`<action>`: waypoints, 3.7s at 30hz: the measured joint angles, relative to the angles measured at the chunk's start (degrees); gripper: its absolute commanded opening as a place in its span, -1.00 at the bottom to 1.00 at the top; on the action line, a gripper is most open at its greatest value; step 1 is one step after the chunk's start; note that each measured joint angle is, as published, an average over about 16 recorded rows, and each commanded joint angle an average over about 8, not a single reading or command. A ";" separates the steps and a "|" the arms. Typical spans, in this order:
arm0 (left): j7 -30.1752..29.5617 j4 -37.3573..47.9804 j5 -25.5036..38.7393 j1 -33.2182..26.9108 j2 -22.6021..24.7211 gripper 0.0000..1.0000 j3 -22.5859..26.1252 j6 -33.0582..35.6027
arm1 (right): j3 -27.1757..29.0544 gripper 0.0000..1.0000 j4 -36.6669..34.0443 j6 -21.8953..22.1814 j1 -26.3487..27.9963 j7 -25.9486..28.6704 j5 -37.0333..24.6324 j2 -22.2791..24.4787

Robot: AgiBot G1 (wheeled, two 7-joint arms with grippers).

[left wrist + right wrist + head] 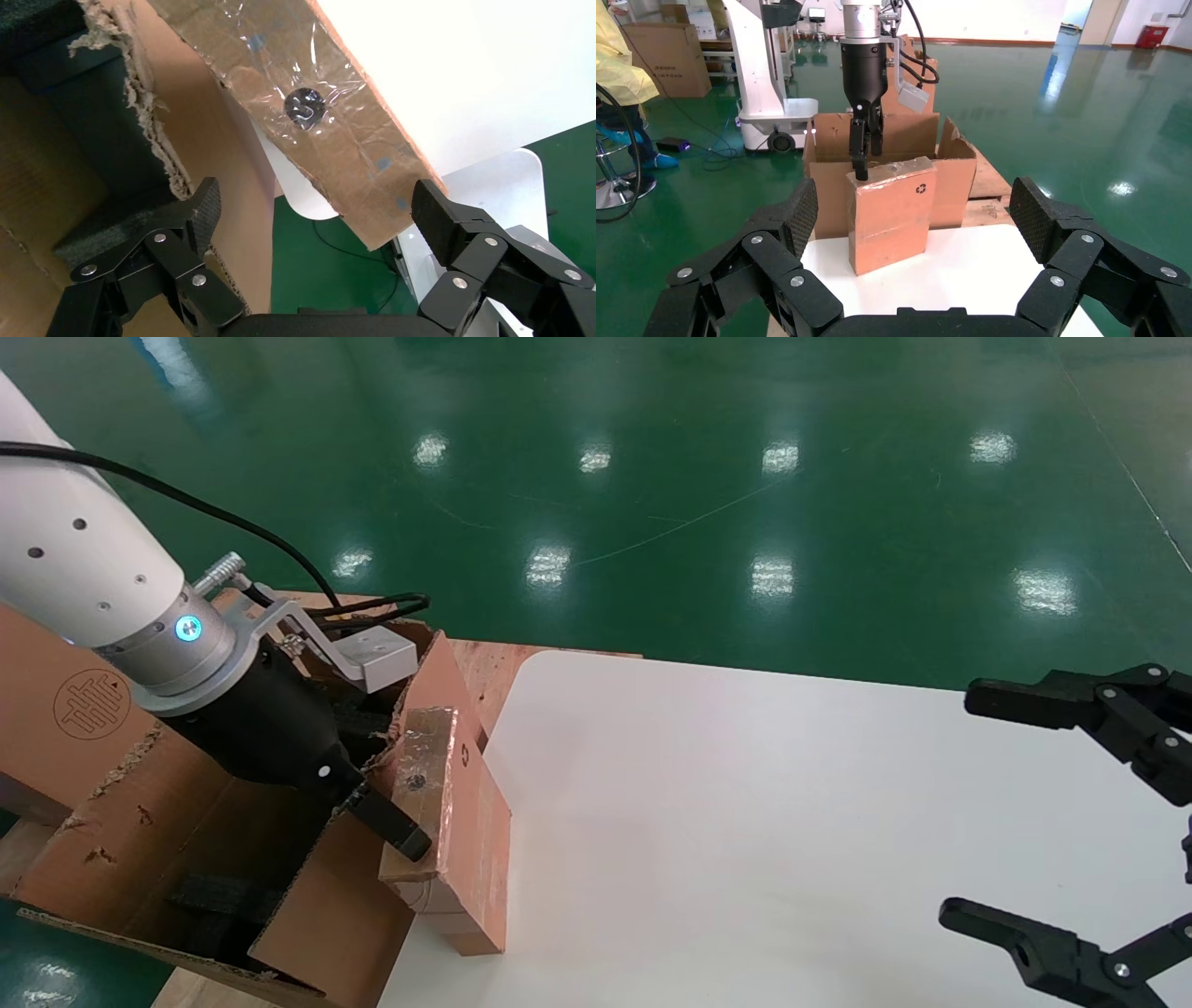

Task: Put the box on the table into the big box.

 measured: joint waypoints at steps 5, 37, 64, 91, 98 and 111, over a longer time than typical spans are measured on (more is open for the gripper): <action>-0.10 -0.60 0.05 -0.58 -0.72 1.00 -0.37 -0.69 | -0.02 1.00 0.00 0.01 0.00 -0.01 0.01 0.01; -0.43 1.05 -1.09 2.74 0.79 1.00 -0.35 -3.47 | -0.13 1.00 0.00 0.06 0.03 -0.07 0.09 0.05; 0.55 0.18 -1.02 3.34 0.49 -0.73 -0.45 -4.20 | -0.17 1.00 -0.02 0.09 0.02 -0.08 0.12 0.07; 0.29 0.38 -0.83 3.20 0.57 -1.00 -0.30 -3.91 | -0.15 -1.00 -0.02 0.09 0.02 -0.08 0.12 0.07; 0.27 0.40 -0.78 3.19 0.57 -1.00 -0.28 -3.91 | -0.15 0.14 -0.02 0.09 0.02 -0.08 0.11 0.07; 0.28 0.39 -0.80 3.19 0.57 -1.00 -0.26 -3.91 | -0.15 1.00 -0.02 0.09 0.02 -0.08 0.11 0.07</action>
